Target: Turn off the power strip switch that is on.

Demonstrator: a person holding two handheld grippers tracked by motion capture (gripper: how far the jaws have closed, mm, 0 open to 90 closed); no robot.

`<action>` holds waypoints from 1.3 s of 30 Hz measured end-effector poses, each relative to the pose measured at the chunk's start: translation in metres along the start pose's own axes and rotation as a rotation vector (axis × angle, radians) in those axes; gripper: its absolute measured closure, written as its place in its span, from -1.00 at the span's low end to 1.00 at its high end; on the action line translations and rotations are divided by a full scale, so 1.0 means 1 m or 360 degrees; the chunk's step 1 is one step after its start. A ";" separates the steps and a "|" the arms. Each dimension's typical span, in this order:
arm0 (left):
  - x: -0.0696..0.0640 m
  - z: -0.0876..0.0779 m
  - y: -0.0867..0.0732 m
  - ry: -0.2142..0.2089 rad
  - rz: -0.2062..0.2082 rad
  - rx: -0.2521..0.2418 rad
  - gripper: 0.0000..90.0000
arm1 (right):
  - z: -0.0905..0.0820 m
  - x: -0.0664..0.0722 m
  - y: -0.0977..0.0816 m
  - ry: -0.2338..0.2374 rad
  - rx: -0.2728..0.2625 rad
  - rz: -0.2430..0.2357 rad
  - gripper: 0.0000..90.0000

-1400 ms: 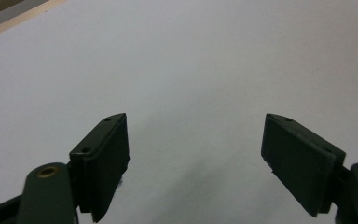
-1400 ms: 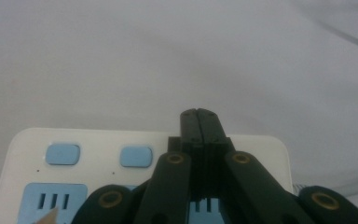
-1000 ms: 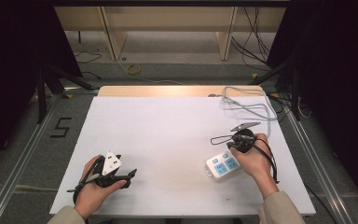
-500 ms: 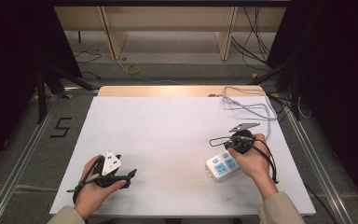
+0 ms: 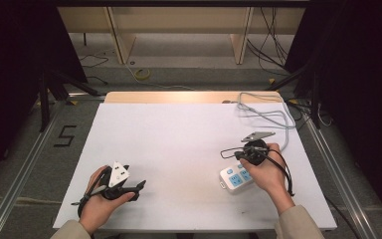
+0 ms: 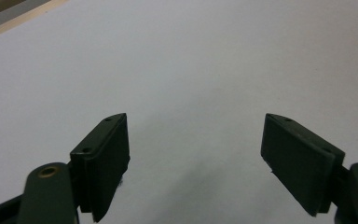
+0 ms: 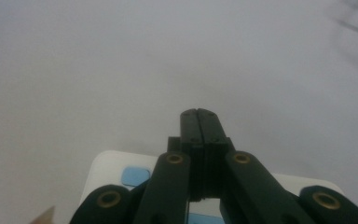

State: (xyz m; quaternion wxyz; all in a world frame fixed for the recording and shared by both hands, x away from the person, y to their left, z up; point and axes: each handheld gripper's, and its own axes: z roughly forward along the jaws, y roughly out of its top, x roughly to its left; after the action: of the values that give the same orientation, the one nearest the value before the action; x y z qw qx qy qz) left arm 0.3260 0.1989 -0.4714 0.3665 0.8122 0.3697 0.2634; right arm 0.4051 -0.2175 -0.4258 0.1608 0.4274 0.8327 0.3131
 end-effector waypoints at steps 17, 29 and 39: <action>-0.002 0.001 0.001 -0.0010 -0.0016 0.0000 -0.48 | 0.000 0.017 0.002 0.0105 -0.0074 -0.0069 0.99; -0.002 0.000 0.000 -0.0011 -0.0033 -0.0007 -0.48 | -0.001 0.029 -0.002 0.0173 -0.0119 -0.0160 0.91; -0.003 0.000 0.000 -0.0018 -0.0034 0.0004 -0.47 | -0.007 0.032 -0.008 0.0206 -0.0231 -0.0209 0.63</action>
State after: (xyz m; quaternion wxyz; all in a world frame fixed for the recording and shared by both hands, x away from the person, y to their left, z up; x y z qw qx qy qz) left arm 0.3242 0.1971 -0.4715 0.3704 0.8101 0.3766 0.2545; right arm 0.3777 -0.1976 -0.4254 0.1575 0.3381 0.8428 0.3881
